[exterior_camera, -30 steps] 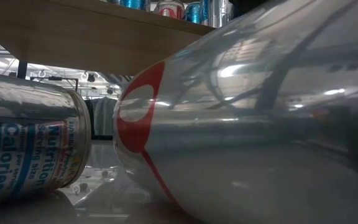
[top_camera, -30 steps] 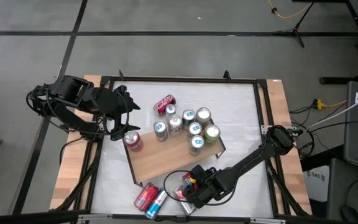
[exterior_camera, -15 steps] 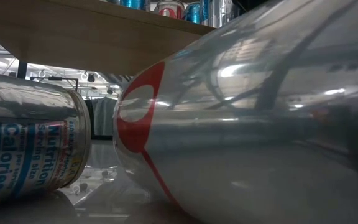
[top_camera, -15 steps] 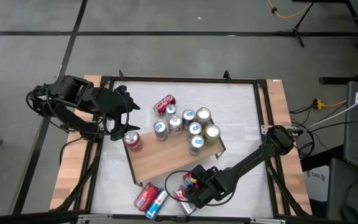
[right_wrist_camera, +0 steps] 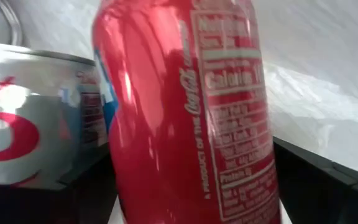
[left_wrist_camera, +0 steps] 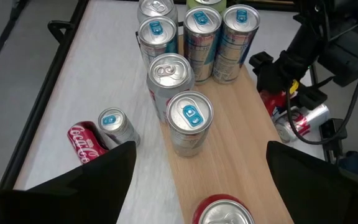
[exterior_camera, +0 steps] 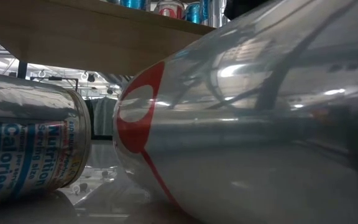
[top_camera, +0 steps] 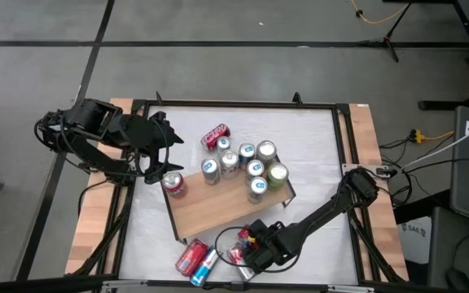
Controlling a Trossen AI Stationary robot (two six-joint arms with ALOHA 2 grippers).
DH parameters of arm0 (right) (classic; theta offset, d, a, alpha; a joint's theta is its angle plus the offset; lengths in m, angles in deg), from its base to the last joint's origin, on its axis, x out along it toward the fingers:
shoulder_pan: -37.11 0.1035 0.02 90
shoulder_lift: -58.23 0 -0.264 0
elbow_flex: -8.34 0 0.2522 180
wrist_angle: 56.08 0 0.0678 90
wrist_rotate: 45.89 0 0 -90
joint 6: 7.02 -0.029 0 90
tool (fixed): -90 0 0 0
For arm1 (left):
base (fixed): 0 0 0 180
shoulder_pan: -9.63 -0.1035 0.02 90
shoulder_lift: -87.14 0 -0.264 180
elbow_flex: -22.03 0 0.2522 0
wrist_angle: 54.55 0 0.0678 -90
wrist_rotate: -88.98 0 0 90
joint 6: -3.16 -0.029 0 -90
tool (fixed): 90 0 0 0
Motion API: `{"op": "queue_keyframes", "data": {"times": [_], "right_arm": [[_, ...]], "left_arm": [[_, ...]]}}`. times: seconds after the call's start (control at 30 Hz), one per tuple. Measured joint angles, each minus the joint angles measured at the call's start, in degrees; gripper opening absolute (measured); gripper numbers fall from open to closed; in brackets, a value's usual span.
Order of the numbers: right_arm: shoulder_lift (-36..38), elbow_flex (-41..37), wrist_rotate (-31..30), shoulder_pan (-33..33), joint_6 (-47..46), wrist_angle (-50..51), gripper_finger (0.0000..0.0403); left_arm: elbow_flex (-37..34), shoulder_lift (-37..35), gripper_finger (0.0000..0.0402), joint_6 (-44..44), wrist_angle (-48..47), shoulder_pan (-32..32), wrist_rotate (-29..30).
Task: Place canned beverage on shelf
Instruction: Put the red soda can on the shelf aligned with the other red soda can
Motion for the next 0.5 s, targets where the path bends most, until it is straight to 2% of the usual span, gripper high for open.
{"op": "queue_keyframes", "data": {"times": [0.17, 0.37, 0.5], "right_arm": [[0.0, 0.0, 0.1, 0.0, 0.0, 0.2, 0.0343], [0.0, 0.0, 1.0, 0.0, 0.0, 0.2, 0.0291], [0.2, 0.0, 1.2, 0.0, 0.0, 0.3, 0.0286]], "left_arm": [[0.0, 0.0, 0.0351, 0.0, 0.0, 0.0, 0.0], [0.0, 0.0, 0.0351, 0.0, 0.0, 0.0, 0.0], [0.0, 0.0, 0.0351, 0.0, 0.0, 0.0, 0.0]]}}
